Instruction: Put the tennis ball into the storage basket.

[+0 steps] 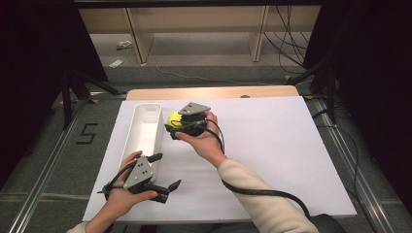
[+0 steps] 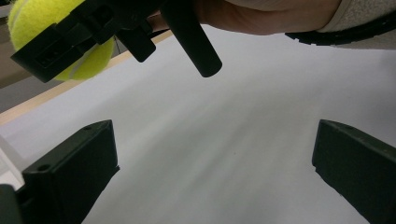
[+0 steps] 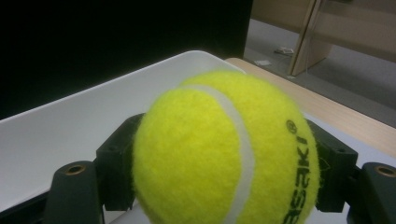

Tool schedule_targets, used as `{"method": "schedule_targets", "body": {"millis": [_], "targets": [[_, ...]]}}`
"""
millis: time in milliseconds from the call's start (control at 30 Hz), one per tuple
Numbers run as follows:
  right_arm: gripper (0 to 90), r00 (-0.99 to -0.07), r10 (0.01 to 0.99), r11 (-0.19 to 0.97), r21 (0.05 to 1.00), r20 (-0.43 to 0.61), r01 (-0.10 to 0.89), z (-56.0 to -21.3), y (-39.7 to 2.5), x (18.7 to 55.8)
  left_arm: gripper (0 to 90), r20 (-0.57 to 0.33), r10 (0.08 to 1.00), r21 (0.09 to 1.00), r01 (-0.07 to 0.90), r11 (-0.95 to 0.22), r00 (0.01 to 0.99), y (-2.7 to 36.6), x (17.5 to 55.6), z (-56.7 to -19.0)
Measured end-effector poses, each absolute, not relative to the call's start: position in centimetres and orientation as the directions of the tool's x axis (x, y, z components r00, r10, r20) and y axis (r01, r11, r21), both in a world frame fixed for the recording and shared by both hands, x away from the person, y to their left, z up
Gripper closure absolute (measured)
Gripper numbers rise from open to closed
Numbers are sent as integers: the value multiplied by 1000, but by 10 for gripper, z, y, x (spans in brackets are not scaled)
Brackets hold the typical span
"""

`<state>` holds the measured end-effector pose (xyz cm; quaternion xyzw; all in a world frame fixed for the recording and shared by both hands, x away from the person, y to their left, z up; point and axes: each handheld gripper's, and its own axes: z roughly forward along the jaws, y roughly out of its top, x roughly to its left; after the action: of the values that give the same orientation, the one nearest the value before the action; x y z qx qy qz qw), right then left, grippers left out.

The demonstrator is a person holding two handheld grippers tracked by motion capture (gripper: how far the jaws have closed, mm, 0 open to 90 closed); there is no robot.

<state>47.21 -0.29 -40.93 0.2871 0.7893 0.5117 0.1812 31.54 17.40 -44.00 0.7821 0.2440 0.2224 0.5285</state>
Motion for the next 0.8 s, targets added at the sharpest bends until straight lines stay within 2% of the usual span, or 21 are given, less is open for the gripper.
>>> {"method": "schedule_targets", "body": {"millis": [800], "targets": [[271,-780,626,307,917,5,253,-403,6,472,0,85,615,936,149,-320,784,174,315,-440]]}}
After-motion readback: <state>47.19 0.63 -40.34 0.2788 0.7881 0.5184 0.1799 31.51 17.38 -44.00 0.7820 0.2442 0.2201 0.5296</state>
